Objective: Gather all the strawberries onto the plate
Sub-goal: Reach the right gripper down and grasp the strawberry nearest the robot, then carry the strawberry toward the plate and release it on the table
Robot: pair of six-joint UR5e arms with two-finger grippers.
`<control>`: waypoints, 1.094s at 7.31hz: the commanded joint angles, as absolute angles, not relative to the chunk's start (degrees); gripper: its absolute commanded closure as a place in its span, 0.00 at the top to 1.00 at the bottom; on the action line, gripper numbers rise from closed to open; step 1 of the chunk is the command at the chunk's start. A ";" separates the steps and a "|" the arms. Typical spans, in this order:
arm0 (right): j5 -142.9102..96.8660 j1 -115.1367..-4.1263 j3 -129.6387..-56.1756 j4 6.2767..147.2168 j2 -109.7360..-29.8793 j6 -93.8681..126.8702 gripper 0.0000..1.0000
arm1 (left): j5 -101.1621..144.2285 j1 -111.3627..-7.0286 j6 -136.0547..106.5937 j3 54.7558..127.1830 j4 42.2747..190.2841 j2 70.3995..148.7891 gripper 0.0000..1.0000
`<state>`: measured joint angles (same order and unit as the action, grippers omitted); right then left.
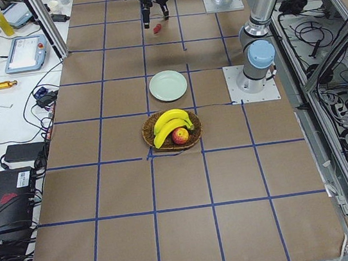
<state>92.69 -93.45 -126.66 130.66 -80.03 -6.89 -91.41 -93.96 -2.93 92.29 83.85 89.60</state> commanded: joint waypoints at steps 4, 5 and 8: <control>85.60 -106.39 -108.13 130.16 -71.22 22.86 0.00 | -91.41 -93.96 -2.90 92.29 83.85 89.56 1.00; 85.69 -110.44 -106.45 130.69 -69.54 29.12 0.00 | -91.41 -93.96 -2.99 92.29 83.85 89.56 1.00; 87.01 -118.38 -104.41 135.34 -62.33 36.64 0.00 | -91.41 -93.96 -2.90 92.29 83.85 89.56 1.00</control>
<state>86.74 -116.08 -104.91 133.17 -65.11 34.20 -91.41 -93.96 -2.91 92.28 83.85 89.56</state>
